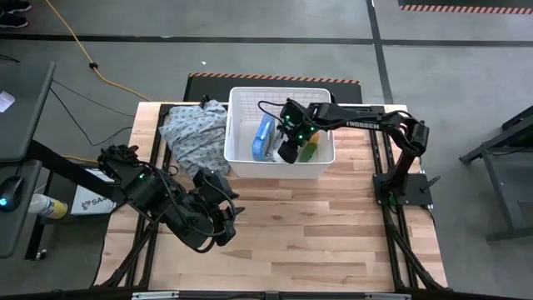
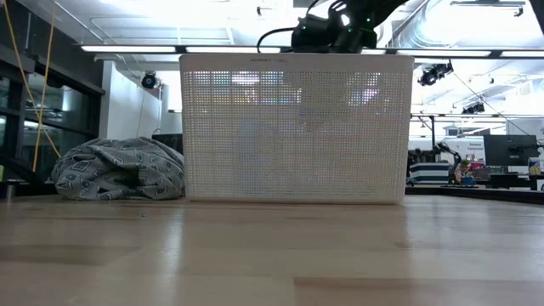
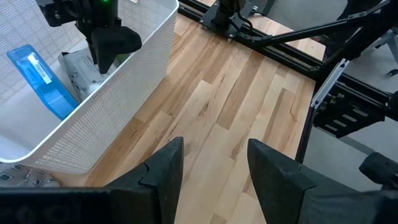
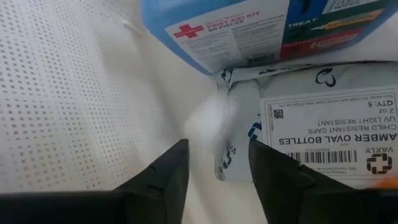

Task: Pick & place medical supplies in basket/bin
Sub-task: Return to Home Position

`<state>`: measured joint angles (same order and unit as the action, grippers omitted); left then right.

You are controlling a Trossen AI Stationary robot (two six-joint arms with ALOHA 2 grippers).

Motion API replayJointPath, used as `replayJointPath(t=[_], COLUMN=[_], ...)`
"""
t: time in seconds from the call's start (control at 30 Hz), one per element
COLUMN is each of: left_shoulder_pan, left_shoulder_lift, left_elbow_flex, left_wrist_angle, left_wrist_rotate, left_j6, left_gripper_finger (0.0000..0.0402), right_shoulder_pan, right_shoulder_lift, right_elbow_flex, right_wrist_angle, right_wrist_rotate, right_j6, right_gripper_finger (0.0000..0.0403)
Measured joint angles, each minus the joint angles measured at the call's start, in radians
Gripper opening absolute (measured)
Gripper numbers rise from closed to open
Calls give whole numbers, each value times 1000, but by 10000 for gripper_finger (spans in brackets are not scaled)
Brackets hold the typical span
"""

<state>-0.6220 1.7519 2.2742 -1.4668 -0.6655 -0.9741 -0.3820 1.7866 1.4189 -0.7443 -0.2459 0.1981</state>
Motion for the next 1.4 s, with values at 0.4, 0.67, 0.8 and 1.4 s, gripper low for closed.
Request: replayJointPath(t=[0.4, 0.67, 0.8, 1.4], left_shoulder_pan=[0, 0, 0, 0], left_shoulder_lift=[0, 0, 0, 0], left_elbow_flex=[0, 0, 0, 0], left_wrist_angle=[1, 1, 1, 0], left_wrist_rotate=[0, 0, 0, 0], left_j6=[0, 0, 0, 0], left_gripper_finger=[211, 211, 211, 211], right_shoulder_pan=[0, -3, -4, -4], right_shoulder_lift=[0, -28, -70, -350], right_elbow_flex=[-1, -2, -2, -2], right_wrist_angle=[6, 40, 73, 177], right_wrist_rotate=[0, 4, 29, 31], right_j6=[0, 2, 4, 34], right_gripper_finger=[201, 211, 211, 205])
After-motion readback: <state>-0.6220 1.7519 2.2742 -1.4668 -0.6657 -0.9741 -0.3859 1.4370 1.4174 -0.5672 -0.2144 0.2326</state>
